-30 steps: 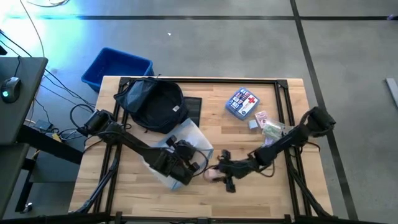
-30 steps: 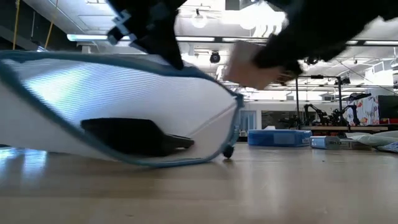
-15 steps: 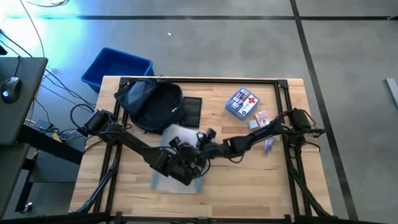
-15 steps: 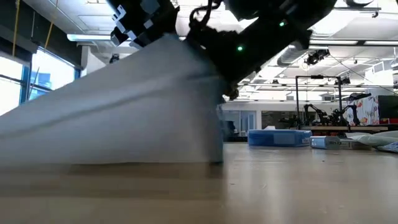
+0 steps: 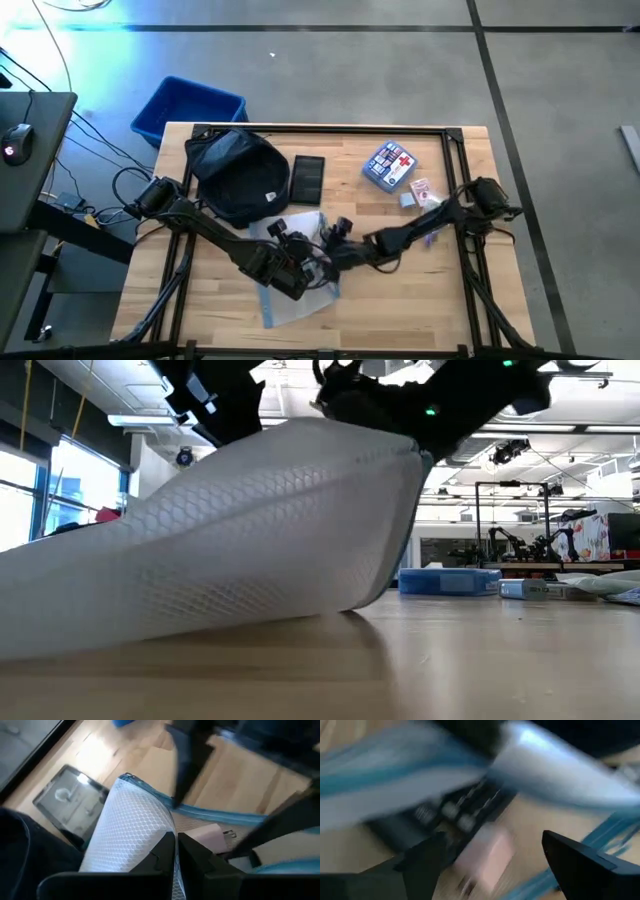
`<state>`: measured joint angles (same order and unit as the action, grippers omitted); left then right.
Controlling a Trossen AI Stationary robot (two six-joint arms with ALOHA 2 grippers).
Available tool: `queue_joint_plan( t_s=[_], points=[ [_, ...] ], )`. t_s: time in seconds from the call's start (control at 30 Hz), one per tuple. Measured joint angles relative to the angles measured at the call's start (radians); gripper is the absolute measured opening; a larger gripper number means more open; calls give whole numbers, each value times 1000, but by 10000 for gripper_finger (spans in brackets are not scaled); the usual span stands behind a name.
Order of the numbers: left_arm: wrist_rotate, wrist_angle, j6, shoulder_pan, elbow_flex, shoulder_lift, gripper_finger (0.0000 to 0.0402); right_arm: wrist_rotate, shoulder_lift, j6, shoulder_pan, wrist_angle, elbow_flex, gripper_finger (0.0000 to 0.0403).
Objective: Unpack backpack
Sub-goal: Put the pink charger adapter into the transparent zip bag
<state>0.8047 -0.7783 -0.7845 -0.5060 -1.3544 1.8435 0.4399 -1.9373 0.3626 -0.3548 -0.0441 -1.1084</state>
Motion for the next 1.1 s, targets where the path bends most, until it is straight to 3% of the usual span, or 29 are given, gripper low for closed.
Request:
queue_joint_plan(
  t_s=[0.1, 0.2, 0.27, 0.37, 0.5, 0.73, 0.9, 1.1],
  points=[
    [3, 46, 85, 10, 0, 0, 0, -27, -2, 49, -66, 33, 0, 293],
    [-1, 170, 290, 28, 0, 0, 0, -21, -2, 63, -142, -6, 0, 284],
    [-36, 281, 462, 32, 0, 7, 0, 14, -2, 47, -180, -39, 0, 280],
    [-89, 362, 559, 23, 0, 10, 0, 42, -1, 53, -201, 27, -18, 277],
    [-106, 346, 586, 0, -1, 10, 0, -3, -1, 68, -200, 205, -44, 276],
    [-102, 327, 550, 1, 0, 17, 0, -29, -2, 9, -212, 324, -92, 276],
    [-117, 327, 534, 2, 0, 24, 0, -121, -1, -63, -218, 329, -112, 276],
    [-120, 326, 526, 2, 0, 24, 0, -115, -1, -14, -194, 239, -66, 277]
  ],
)
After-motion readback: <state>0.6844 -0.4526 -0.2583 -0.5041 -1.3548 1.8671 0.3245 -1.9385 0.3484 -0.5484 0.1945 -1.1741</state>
